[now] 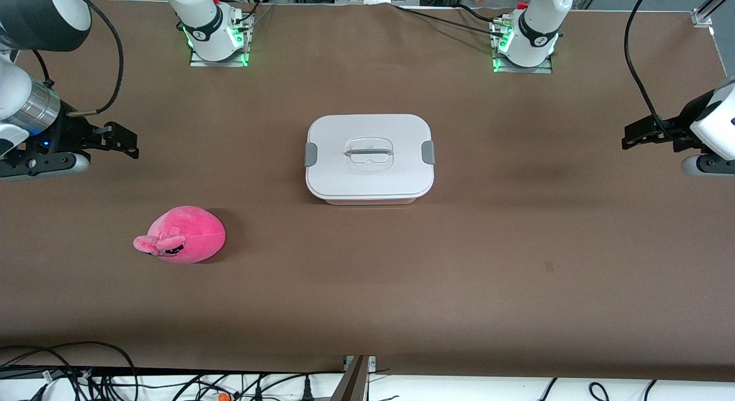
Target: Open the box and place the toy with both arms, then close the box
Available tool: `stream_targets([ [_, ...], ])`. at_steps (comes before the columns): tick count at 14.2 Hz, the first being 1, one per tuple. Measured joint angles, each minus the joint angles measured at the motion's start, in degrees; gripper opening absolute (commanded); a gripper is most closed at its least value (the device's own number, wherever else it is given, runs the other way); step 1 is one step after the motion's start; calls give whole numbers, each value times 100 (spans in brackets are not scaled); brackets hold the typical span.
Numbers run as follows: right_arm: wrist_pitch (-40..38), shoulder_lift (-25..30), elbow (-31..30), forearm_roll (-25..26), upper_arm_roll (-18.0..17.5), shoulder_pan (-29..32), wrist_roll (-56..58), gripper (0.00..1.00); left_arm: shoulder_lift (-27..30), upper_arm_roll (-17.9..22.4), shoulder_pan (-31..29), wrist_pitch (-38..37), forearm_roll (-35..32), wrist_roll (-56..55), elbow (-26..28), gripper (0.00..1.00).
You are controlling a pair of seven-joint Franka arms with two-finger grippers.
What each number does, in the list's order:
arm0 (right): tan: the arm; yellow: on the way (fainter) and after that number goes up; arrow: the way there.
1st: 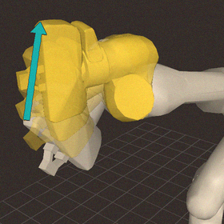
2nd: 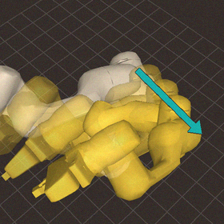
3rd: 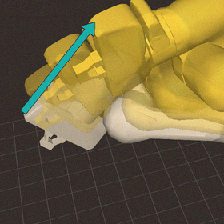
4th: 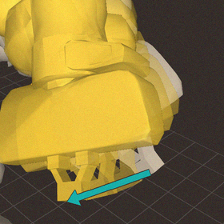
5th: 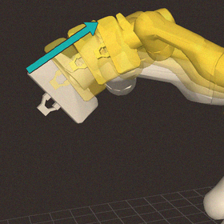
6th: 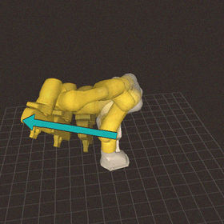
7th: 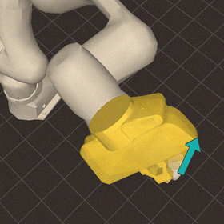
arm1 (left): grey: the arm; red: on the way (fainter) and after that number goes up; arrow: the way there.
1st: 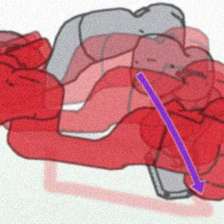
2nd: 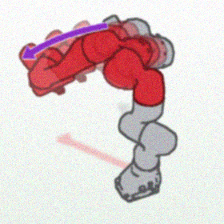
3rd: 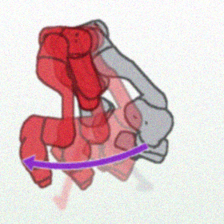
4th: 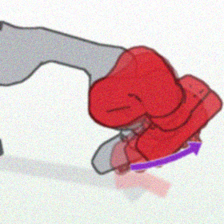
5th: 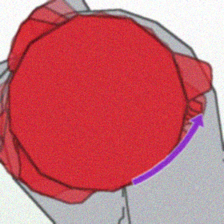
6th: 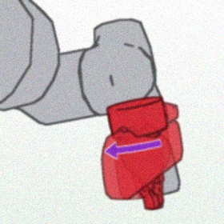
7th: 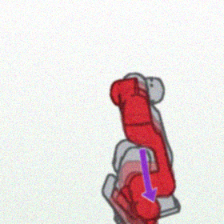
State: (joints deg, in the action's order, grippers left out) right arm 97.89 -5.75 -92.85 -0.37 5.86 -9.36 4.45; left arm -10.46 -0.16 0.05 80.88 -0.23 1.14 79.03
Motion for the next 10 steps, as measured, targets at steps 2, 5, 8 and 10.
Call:
stream_targets([
  [2, 93, 0, 1, 0, -8, -1, 0, 100, 0, 2, -4, 0, 0, 0, 0, 100],
  [5, 142, 0, 3, 0, -16, -7, -1, 100, 0, 1, 0, 0, 0, 0, 0, 100],
  [8, 147, 0, 3, 0, -16, -7, -1, 100, -2, -19, 12, 0, 3, 13, 0, 100],
  [10, 147, 0, 3, 0, -16, -8, -1, 100, -27, -67, 52, 0, 28, 41, 1, 100],
])
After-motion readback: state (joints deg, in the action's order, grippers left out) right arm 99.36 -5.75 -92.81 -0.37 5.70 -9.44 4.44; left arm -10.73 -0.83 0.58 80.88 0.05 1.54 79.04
